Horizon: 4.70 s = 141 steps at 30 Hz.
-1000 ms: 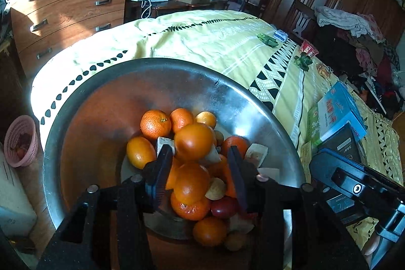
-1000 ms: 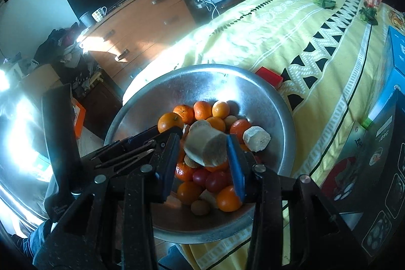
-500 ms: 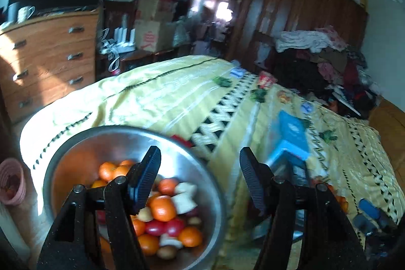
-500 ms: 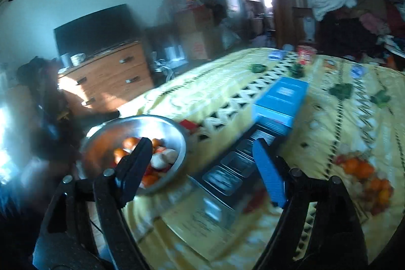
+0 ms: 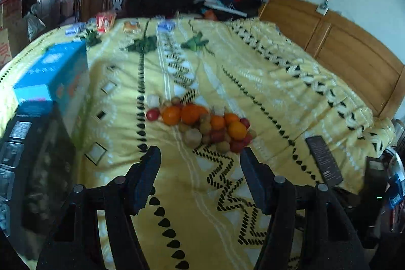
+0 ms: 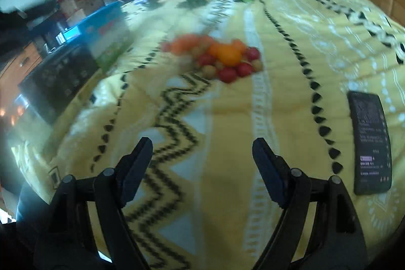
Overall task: Organize fruits
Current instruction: 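Move both empty tools back over the fruit pile, then grasp the round beige root piece with the left tool, then grasp an orange from the pile with the right tool, then lift both held pieces and carry them over the steel bowl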
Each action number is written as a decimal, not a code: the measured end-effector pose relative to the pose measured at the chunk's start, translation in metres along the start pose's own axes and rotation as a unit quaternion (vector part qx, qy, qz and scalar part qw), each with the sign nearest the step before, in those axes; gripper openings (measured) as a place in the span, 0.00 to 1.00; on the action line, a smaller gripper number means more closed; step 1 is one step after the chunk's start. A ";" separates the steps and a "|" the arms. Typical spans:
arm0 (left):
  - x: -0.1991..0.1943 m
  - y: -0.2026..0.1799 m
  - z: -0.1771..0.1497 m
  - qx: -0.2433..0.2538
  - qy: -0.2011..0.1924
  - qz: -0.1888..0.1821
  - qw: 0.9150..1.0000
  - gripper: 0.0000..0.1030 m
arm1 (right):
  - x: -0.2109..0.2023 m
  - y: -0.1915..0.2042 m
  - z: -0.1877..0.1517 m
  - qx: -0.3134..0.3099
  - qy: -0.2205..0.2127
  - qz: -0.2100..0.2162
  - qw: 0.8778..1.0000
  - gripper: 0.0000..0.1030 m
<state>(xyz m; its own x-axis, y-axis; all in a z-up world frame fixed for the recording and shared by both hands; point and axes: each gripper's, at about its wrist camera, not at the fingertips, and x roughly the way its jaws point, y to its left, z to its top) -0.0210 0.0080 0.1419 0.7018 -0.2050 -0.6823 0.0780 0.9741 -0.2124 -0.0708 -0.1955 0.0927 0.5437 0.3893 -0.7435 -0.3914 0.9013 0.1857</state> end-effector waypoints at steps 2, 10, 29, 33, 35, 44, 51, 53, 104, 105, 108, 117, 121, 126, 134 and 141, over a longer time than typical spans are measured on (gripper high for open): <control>0.043 0.006 -0.004 0.003 0.037 0.008 0.999 0.55 | 0.002 -0.012 -0.003 0.008 0.002 0.003 1.000 0.79; 0.152 0.014 -0.012 0.003 0.116 0.029 0.993 0.49 | 0.010 -0.046 -0.002 0.030 0.006 0.029 0.999 0.79; 0.158 0.004 -0.001 0.008 0.063 0.023 0.998 0.33 | 0.040 -0.052 0.050 0.034 -0.022 0.063 0.997 0.58; 0.135 0.006 -0.016 -0.012 0.050 0.016 0.999 0.33 | 0.072 -0.055 0.079 0.049 -0.014 0.068 0.996 0.58; 0.131 0.009 -0.022 -0.016 0.054 0.012 0.998 0.33 | 0.089 -0.055 0.092 0.050 -0.006 0.073 0.996 0.59; 0.129 0.012 -0.029 -0.020 0.055 0.008 0.998 0.33 | 0.127 -0.049 0.110 0.023 0.025 0.052 0.998 0.58; 0.125 0.007 -0.025 -0.015 0.054 0.013 0.998 0.33 | 0.116 -0.043 0.113 0.019 0.004 0.061 0.998 0.39; 0.120 0.003 -0.024 -0.011 0.051 0.012 0.999 0.33 | 0.103 -0.040 0.111 0.022 -0.007 0.065 0.998 0.39; -0.001 -0.020 -0.025 0.008 -0.013 0.018 1.000 0.32 | -0.001 0.007 0.030 0.014 -0.018 0.090 0.996 0.39; -0.004 -0.018 -0.025 0.006 -0.016 0.019 1.000 0.32 | -0.003 0.011 0.032 0.011 -0.020 0.093 0.995 0.39; -0.017 -0.011 -0.023 0.000 -0.025 0.023 0.999 0.32 | -0.007 0.021 0.034 0.002 -0.022 0.098 0.995 0.39; -0.050 0.012 -0.018 -0.019 -0.049 0.034 0.998 0.32 | -0.014 0.052 0.044 -0.028 -0.031 0.116 0.992 0.39; -0.060 0.018 -0.016 -0.026 -0.059 0.038 0.997 0.32 | -0.018 0.068 0.050 -0.041 -0.037 0.125 0.991 0.39; -0.071 0.029 -0.015 -0.035 -0.069 0.043 0.996 0.32 | -0.022 0.088 0.059 -0.062 -0.044 0.136 0.988 0.39; -0.111 0.076 -0.022 -0.070 -0.090 0.094 0.989 0.32 | -0.026 0.140 0.085 -0.109 -0.057 0.167 0.978 0.39; -0.193 0.172 -0.046 -0.157 -0.137 0.187 0.960 0.32 | -0.025 0.237 0.109 -0.169 -0.060 0.227 0.957 0.39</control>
<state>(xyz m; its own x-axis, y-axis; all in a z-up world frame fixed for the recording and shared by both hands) -0.1750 0.2109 0.2049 0.8023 0.2281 -0.5516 -0.4028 0.8889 -0.2184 -0.0958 0.0290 0.2252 0.3339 0.7631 -0.5533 -0.8146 0.5289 0.2380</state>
